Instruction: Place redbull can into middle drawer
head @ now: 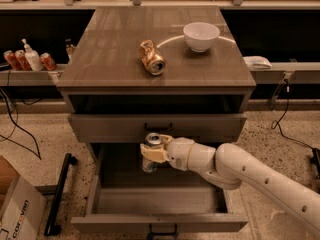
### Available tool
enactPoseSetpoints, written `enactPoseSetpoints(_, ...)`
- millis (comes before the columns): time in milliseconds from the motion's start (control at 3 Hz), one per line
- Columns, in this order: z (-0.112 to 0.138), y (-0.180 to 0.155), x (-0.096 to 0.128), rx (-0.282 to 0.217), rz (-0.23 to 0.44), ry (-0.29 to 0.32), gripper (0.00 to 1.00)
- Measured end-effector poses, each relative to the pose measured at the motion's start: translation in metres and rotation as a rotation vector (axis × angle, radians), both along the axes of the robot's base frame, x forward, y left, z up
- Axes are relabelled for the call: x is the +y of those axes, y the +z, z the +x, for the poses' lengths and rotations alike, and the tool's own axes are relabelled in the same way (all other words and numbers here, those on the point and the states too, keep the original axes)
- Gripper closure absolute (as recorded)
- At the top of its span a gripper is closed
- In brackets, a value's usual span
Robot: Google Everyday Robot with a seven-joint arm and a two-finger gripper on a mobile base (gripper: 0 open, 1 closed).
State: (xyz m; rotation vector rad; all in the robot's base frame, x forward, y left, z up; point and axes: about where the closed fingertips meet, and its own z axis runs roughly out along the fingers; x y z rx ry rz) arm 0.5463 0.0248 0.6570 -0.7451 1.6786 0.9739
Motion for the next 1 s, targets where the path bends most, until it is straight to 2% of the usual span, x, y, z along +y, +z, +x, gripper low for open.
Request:
enactPoseSetpoints(333, 0.0, -0.01, 0.003, -0.032, -0.019, 0.005, 1.0)
enactPoseSetpoints(667, -0.005, -0.043, 0.001, -0.045, -0.047, 0.017, 1.0)
enactPoseSetpoints(1000, -0.012, -0.09, -0.003, -0.04, -0.121, 0.034, 1.0)
